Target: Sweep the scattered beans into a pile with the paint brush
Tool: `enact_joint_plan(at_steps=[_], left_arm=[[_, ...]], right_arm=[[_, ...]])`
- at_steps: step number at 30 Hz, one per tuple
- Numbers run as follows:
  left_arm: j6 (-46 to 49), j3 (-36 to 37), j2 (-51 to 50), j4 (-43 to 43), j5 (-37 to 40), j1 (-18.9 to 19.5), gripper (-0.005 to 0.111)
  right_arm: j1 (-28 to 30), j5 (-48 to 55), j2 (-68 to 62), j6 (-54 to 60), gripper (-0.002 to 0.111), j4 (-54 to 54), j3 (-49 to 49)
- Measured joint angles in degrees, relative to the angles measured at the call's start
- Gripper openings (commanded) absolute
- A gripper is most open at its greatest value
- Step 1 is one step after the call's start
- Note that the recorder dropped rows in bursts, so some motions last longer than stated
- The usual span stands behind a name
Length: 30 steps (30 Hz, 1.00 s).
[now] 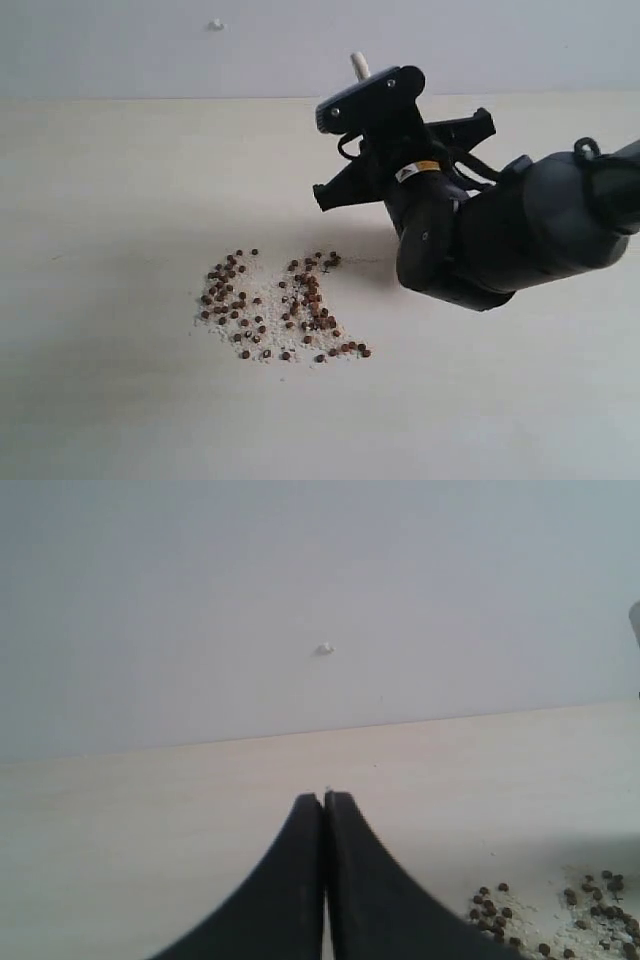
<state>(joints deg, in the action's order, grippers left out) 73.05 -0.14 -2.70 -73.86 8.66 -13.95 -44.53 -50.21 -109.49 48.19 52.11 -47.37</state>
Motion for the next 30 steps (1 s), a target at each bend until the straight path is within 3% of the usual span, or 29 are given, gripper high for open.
enact_joint_plan(at_steps=[7, 18, 30], left_arm=[[0.0, 0.0, 0.0, 0.0, 0.0, 0.0, 0.0], [0.0, 0.0, 0.0, 0.0, 0.0, 0.0, 0.0], [0.0, 0.0, 0.0, 0.0, 0.0, 0.0, 0.0]], right_arm=[[0.0, 1.5, -3.9, -7.6, 0.0, -6.1, 0.0], [0.0, 3.7, -4.1, -26.9, 0.0, -25.8, -0.2], [0.0, 5.3, 1.2, -31.4, 0.0, -34.2, -0.2]])
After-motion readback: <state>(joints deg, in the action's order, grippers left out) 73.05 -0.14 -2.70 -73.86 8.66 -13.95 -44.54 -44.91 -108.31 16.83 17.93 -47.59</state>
